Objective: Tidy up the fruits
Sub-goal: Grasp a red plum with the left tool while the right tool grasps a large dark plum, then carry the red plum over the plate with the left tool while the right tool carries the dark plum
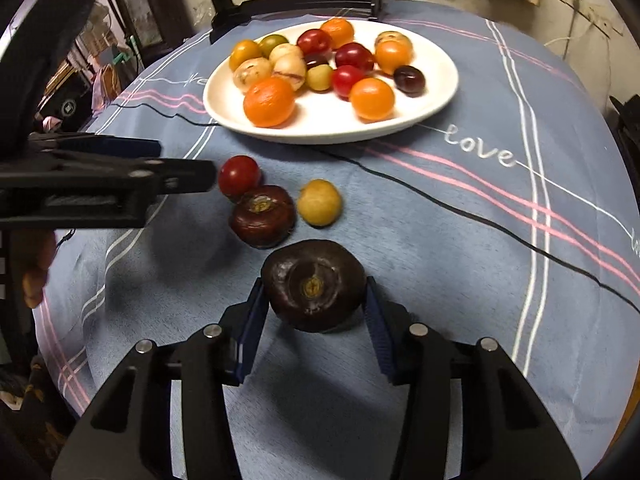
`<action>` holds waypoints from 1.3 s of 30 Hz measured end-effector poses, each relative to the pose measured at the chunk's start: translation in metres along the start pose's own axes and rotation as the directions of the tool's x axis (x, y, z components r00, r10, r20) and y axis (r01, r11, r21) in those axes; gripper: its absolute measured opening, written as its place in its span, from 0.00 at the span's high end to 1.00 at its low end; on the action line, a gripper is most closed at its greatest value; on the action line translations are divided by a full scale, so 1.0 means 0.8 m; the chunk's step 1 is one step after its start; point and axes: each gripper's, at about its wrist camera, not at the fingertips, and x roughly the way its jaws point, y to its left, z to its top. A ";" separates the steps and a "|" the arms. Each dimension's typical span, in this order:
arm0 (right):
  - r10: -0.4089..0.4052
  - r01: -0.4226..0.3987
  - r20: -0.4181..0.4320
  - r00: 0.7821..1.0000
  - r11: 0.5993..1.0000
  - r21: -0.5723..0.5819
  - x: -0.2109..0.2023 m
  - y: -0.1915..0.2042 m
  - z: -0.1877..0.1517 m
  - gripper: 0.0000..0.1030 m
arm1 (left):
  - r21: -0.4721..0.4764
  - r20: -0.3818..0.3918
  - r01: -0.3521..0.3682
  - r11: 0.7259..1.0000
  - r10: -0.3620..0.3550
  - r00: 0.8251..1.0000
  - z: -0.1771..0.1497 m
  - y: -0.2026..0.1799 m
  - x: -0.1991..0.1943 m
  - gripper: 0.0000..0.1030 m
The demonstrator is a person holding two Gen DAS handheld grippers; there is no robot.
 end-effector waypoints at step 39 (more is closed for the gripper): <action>0.067 -0.067 0.095 0.993 0.998 -0.010 -0.046 0.034 0.021 0.53 | 0.055 0.149 -0.037 0.998 0.029 0.988 0.000 0.024 -0.066 0.72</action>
